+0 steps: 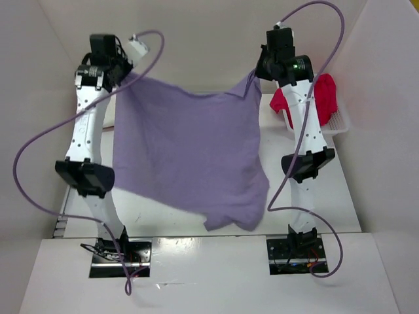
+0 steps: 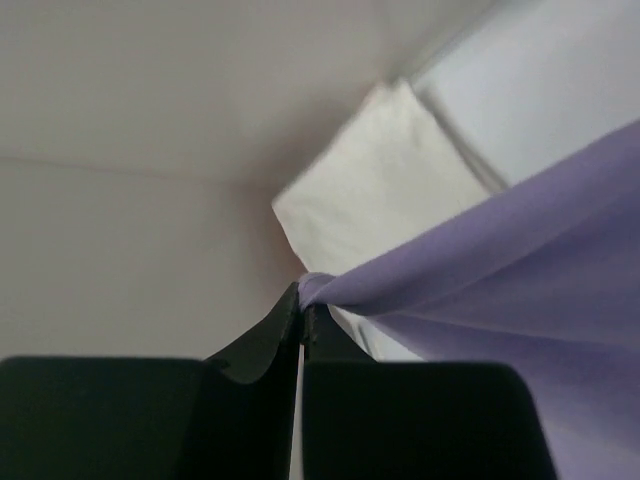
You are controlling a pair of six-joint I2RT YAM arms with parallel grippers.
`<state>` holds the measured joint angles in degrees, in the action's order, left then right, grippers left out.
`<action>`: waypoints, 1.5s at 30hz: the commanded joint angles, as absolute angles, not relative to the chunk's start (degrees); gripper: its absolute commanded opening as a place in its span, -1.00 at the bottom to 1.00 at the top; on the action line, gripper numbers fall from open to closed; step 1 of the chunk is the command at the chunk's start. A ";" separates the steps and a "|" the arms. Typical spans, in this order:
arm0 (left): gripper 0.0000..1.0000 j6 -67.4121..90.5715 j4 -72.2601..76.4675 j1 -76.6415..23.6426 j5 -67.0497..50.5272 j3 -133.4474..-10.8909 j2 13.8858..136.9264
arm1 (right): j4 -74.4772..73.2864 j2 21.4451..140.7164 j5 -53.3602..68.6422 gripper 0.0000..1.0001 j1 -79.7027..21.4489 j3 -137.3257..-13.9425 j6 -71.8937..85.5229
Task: Fold and stack the t-shirts
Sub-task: Flatten out the tshirt
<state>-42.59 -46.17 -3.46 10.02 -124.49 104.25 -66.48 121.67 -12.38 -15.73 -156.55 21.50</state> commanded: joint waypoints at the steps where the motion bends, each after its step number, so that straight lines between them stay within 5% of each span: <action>1: -1.00 -28.61 -50.15 1.04 4.06 -151.19 108.79 | -61.00 117.51 -12.38 -1.00 -14.77 -170.05 21.18; 5: -1.00 -24.17 -57.31 3.25 -1.58 -176.79 116.73 | -58.10 113.21 -13.70 -1.00 -13.72 -176.91 20.57; 10: -1.00 -28.82 -56.15 3.25 -9.92 -161.65 110.40 | -59.57 107.68 -15.64 -1.00 -10.81 -171.32 21.18; 15: -1.00 -35.85 -57.93 3.25 -15.20 -146.46 106.62 | -62.48 106.26 -12.75 -1.00 -10.81 -153.04 21.71; 18: -1.00 -37.52 -50.65 3.25 -15.73 -127.33 99.96 | -64.07 103.98 -14.05 -1.00 -12.30 -140.84 22.24; 22: -1.00 -41.48 -36.49 -0.61 -12.66 -95.68 83.19 | -45.59 85.59 -12.41 -1.00 -14.15 -103.14 24.24; 27: -1.00 -42.88 -37.79 -0.62 -12.66 -75.64 76.05 | -43.67 75.07 -5.48 -1.00 -14.15 -79.86 29.35; 38: -1.00 -49.22 -44.82 -1.14 -3.43 -48.79 63.38 | -50.62 59.78 1.58 -1.00 -24.16 -53.81 45.69; 45: -1.00 -45.79 -54.21 -1.14 -0.80 -46.58 56.43 | -62.63 51.08 0.71 -1.00 -25.22 -53.25 49.04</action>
<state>-47.42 -48.86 -1.23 -2.76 -46.06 59.90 -55.81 56.31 1.50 -24.60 -50.94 45.95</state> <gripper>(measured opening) 0.009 0.004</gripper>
